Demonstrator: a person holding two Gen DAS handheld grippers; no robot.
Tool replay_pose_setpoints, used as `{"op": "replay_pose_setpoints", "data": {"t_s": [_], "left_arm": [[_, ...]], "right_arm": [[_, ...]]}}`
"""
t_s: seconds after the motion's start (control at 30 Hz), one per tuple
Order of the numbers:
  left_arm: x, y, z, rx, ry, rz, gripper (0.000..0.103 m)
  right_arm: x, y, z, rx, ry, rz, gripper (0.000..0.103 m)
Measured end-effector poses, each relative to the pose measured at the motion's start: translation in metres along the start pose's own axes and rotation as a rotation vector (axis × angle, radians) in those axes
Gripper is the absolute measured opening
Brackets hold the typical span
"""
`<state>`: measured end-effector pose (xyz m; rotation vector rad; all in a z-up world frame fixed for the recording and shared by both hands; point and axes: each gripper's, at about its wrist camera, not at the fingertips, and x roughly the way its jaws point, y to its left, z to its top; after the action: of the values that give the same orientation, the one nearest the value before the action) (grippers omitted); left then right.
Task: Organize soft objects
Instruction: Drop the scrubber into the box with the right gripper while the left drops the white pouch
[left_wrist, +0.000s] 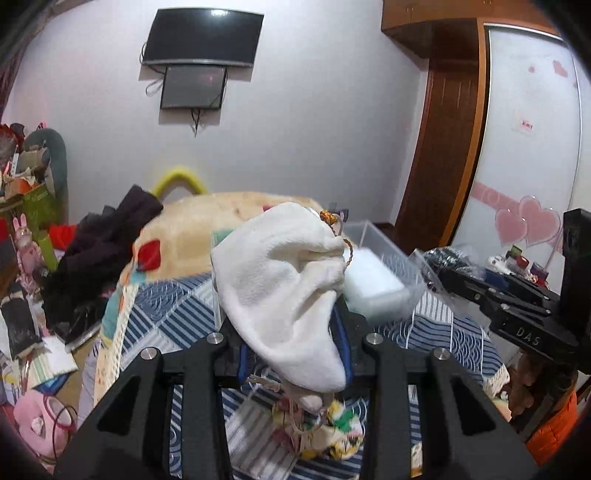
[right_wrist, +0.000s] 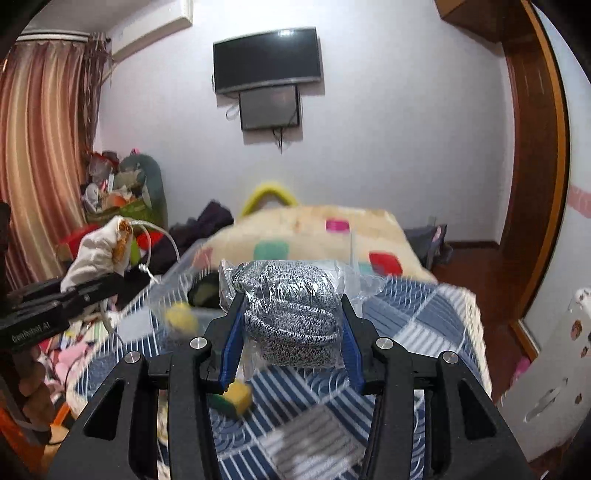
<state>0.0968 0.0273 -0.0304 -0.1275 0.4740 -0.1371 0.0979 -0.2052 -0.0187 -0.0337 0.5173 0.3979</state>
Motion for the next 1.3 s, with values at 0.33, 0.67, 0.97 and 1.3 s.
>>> {"op": "replay_pose_setpoints", "data": {"t_s": [0.33,0.67,0.97,1.3], "left_arm": [[0.014,0.008,0.030,-0.001,-0.054,0.020,0.036],[0.069,0.017,0.029,-0.028,0.059,0.005,0.036],[0.117,0.026,0.011,-0.048,0.177,0.000,0.036],[0.127,0.030,0.005,-0.061,0.217,-0.017,0.044]], "right_arm": [[0.023,0.011,0.030,0.000,-0.078,0.013,0.043],[0.071,0.028,0.019,-0.032,0.035,0.055,0.043],[0.102,0.027,0.003,-0.020,0.167,0.084,0.043],[0.103,0.030,-0.001,-0.040,0.215,0.094,0.050]]}}
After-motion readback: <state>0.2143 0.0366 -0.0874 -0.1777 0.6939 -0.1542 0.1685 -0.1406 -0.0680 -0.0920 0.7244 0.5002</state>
